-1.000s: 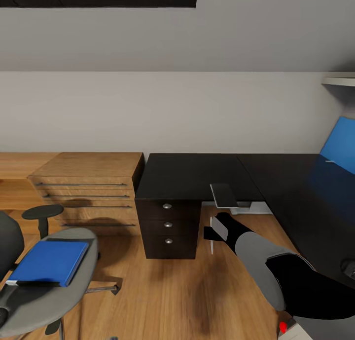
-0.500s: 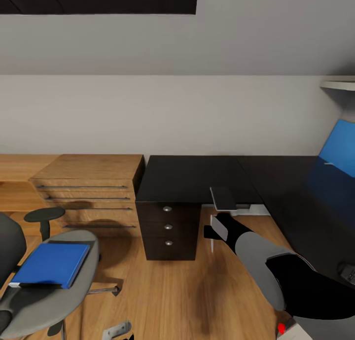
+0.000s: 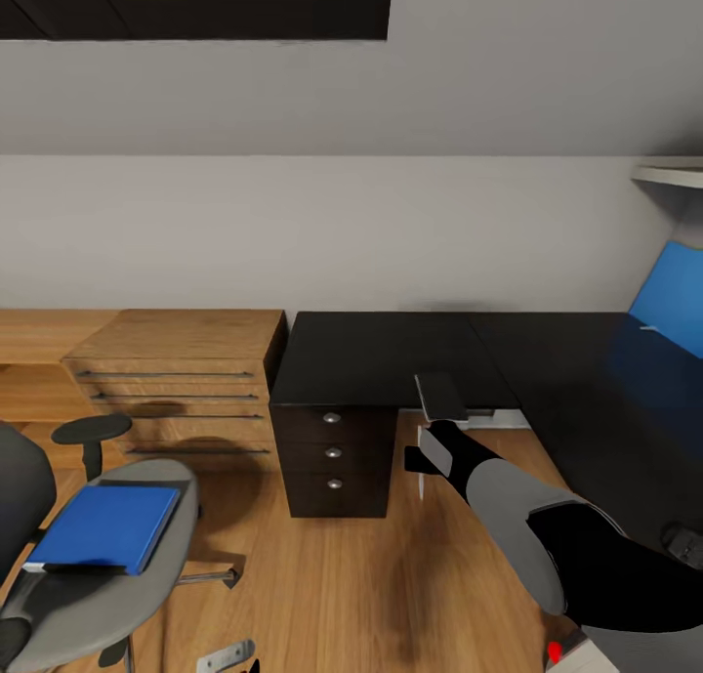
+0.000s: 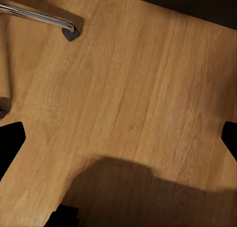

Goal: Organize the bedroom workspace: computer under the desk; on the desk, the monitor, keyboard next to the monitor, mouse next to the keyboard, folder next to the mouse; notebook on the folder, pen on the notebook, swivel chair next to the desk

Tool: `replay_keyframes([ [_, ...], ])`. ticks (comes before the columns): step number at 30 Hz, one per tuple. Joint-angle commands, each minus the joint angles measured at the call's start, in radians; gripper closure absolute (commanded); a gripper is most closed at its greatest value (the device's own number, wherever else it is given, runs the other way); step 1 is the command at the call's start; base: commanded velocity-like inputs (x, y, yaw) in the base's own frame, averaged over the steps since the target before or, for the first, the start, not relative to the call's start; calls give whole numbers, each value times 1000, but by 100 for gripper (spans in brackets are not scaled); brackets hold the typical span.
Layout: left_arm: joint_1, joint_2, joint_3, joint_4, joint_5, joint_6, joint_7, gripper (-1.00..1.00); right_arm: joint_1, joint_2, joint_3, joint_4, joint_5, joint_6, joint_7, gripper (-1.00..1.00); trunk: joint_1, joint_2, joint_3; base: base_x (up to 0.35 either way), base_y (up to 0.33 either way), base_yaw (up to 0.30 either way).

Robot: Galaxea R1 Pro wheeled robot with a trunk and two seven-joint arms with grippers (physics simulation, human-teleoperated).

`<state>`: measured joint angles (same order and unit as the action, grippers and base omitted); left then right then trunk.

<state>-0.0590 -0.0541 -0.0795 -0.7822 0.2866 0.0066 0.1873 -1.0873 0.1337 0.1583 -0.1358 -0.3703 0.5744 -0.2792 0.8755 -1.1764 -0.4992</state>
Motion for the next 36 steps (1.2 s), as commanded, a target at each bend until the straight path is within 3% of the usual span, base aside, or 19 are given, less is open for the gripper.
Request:
replay_keyframes([
  [1,0,1,-5,0,9,0,7,-100,0,0,8,-2,-12,5,-7,100,-4,7,2,0,0,0],
  [20,0,0,-5,14,9,-8,7,-100,0,5,34,-37,-10,5,-3,100,-77,140,62,0,0,2],
  [36,0,0,-5,26,8,-11,7,-100,0,7,35,-42,-10,4,-3,100,-138,252,102,0,0,156],
])
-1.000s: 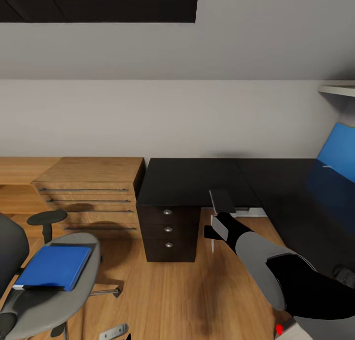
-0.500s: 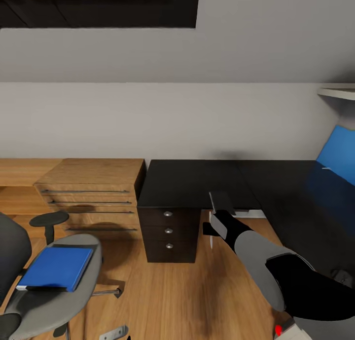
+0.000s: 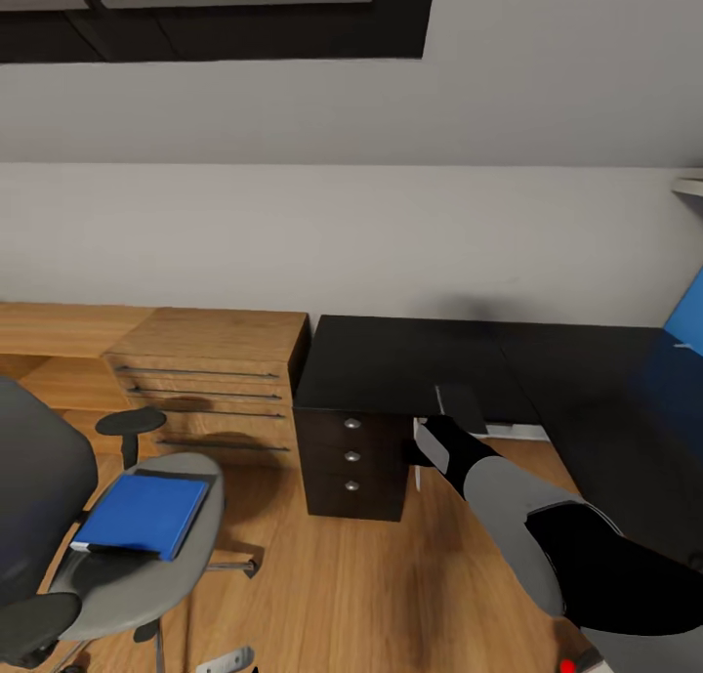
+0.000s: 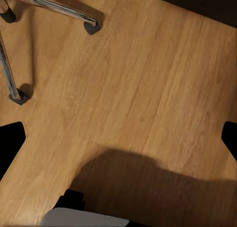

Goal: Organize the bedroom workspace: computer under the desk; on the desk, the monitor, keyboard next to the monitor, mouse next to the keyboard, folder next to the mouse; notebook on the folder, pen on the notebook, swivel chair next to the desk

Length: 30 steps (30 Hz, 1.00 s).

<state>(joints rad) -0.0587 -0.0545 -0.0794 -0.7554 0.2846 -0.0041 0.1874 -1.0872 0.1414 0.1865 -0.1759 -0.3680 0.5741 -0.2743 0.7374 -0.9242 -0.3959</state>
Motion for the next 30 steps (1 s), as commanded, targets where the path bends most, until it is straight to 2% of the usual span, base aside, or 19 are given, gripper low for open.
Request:
replay_keyframes([
  [1,0,1,-5,-1,11,0,7,-100,0,-1,6,-2,-12,3,-8,100,-4,6,2,0,0,41],
  [9,0,2,-3,15,11,-16,7,-100,0,-3,5,-1,-12,-1,-5,100,-35,62,26,0,0,14],
  [13,0,2,-4,118,8,-121,7,-100,0,-4,5,-1,-11,-2,-6,100,-50,90,39,0,0,2],
  [14,0,2,-5,165,6,-186,6,-100,0,-4,5,-1,-11,-3,-6,100,-54,97,42,0,0,0],
  [17,0,2,-6,250,3,-318,5,-100,0,-4,5,0,-12,-3,-6,100,-65,118,51,0,0,0],
  [19,0,2,-6,288,4,-356,5,-100,0,-4,6,1,-12,-3,-5,100,-73,132,58,0,0,0],
  [26,0,2,-6,348,4,-417,7,-100,0,-5,5,1,-12,-3,-5,100,-100,181,79,0,0,0],
  [30,0,1,-6,389,3,-490,6,-100,0,-5,5,1,-11,-3,-5,100,-115,209,92,0,0,0],
])
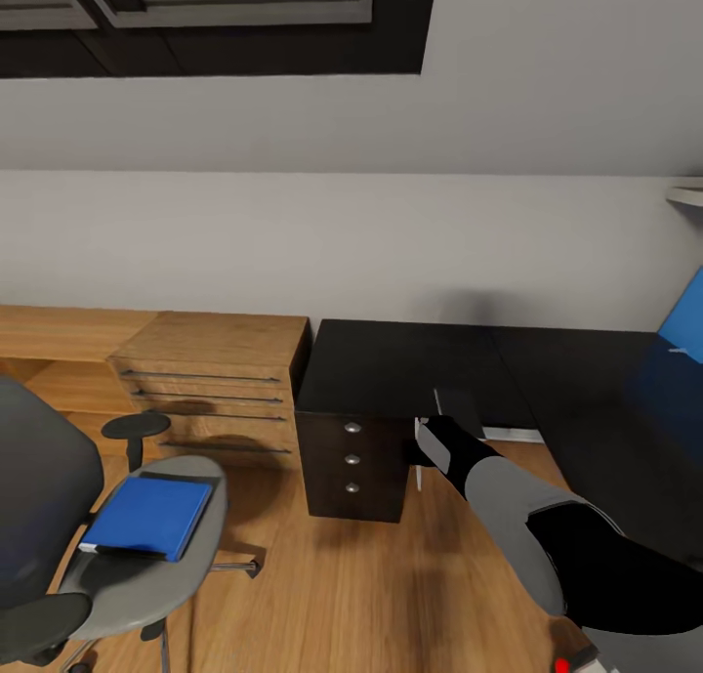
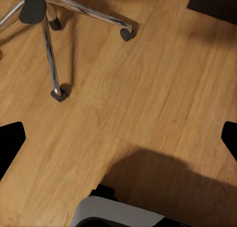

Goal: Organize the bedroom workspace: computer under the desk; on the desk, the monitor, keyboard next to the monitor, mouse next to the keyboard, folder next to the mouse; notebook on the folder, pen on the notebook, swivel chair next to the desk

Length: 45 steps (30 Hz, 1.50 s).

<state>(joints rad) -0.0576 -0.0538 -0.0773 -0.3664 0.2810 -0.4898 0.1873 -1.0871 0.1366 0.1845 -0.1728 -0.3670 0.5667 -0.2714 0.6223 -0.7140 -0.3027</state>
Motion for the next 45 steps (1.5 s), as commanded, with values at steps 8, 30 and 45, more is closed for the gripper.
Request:
replay_keyframes([
  [8,-1,2,-7,32,8,-52,5,-100,0,0,8,-1,-12,4,-8,100,-19,34,14,0,0,0],
  [30,-1,2,-7,33,9,-53,6,-100,41,2,12,0,-10,-66,6,100,-19,34,14,257,0,0],
  [45,-1,2,-7,33,9,-53,6,-100,41,5,12,1,-12,-68,6,100,-19,34,14,335,0,0],
])
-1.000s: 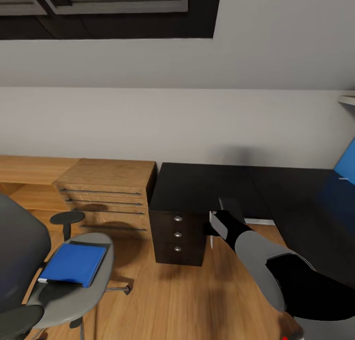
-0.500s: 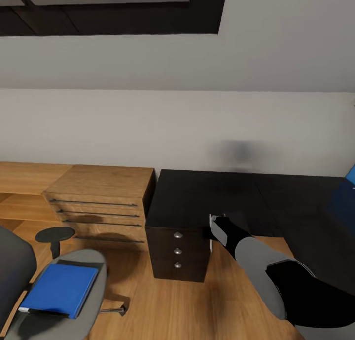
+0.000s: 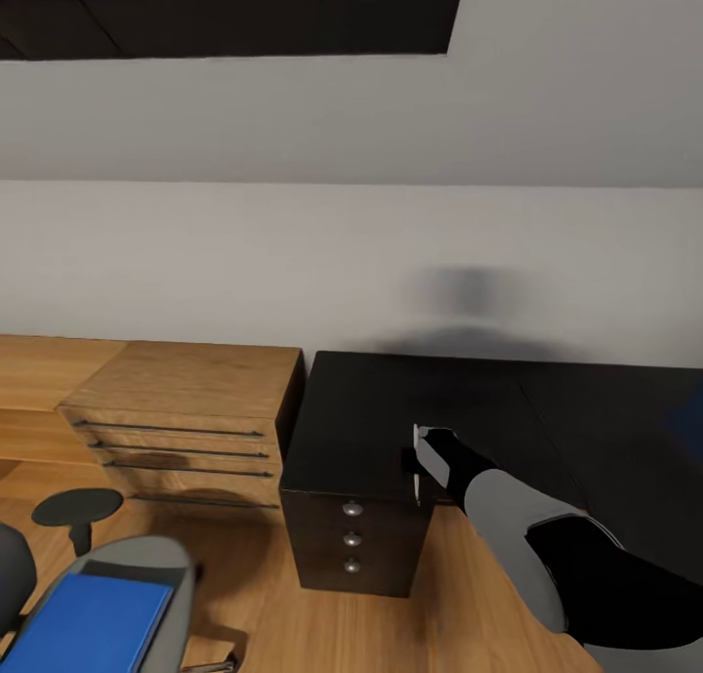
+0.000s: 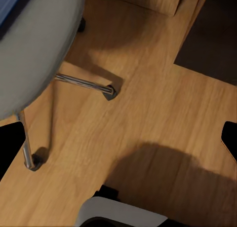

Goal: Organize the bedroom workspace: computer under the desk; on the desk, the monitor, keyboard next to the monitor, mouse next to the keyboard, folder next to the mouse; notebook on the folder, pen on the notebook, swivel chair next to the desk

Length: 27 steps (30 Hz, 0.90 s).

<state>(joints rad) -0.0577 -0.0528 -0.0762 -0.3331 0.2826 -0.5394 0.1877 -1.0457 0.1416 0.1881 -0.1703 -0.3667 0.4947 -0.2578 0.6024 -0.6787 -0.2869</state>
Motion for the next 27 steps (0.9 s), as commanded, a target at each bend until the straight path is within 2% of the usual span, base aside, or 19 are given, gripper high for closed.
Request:
replay_keyframes([
  [1,-1,1,-8,0,7,-4,6,-100,0,0,8,-2,-12,4,-6,100,1,-1,-1,335,0,0],
  [12,-1,1,-8,0,7,-4,5,-100,0,-2,7,-2,-13,5,6,100,1,-1,-1,317,0,0],
  [22,-1,0,-9,0,7,-3,2,-100,9,-2,7,5,-12,5,6,100,1,-1,-1,200,0,0],
  [27,-1,-1,-10,0,7,-4,1,-100,11,-4,6,18,-12,9,7,100,1,-1,-1,65,0,0],
])
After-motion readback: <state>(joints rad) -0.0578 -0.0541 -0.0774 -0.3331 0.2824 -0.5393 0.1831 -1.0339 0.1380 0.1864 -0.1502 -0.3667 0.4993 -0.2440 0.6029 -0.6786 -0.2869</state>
